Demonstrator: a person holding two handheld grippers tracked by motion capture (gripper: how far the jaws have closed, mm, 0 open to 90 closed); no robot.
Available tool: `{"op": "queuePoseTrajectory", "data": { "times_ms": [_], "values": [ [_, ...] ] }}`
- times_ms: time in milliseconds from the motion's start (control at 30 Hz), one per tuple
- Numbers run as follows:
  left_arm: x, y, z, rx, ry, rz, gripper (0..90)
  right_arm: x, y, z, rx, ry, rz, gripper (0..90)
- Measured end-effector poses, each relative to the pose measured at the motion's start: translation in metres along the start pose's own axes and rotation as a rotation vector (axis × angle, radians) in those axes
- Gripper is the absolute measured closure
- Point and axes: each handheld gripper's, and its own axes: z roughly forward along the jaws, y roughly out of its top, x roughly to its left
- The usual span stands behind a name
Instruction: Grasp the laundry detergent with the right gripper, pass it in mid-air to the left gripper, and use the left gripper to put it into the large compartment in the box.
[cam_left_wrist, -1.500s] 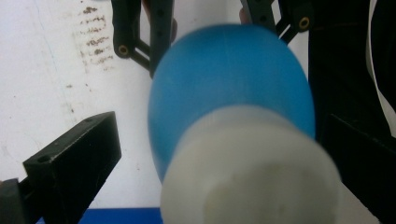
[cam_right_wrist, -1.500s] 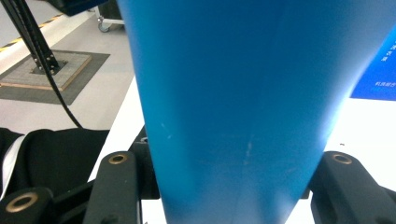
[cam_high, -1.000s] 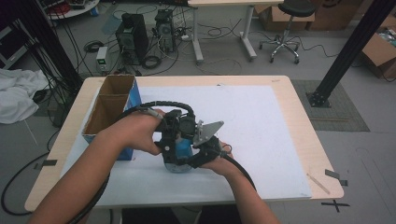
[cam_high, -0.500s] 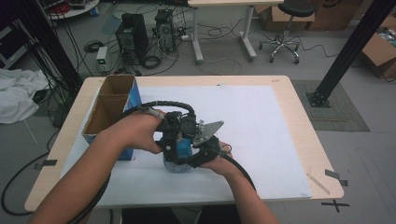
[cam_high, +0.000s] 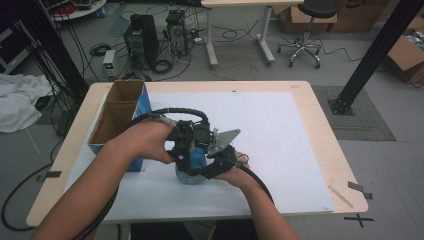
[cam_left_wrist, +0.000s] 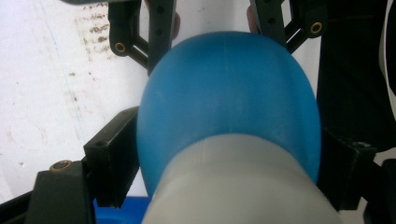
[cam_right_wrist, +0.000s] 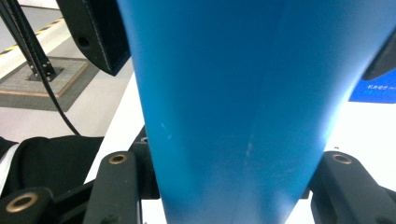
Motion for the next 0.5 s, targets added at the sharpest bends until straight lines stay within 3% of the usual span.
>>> {"op": "queuePoseTrajectory", "data": {
  "times_ms": [300, 333, 500],
  "values": [
    [0.0001, 0.0013, -0.0005, -0.011, 0.002, 0.003, 26.7, -0.0002, -0.0004, 0.0003, -0.009, 0.0, -0.001, 45.9],
    [0.0001, 0.0014, -0.0003, -0.008, 0.002, 0.002, 26.8, 0.0007, -0.0005, 0.0001, -0.006, 0.002, 0.015, 45.9],
    [0.0004, 0.0012, 0.0004, -0.005, 0.0, -0.007, 29.0, -0.0014, -0.0011, 0.0007, -0.01, -0.004, -0.003, 45.9]
  ]
}}
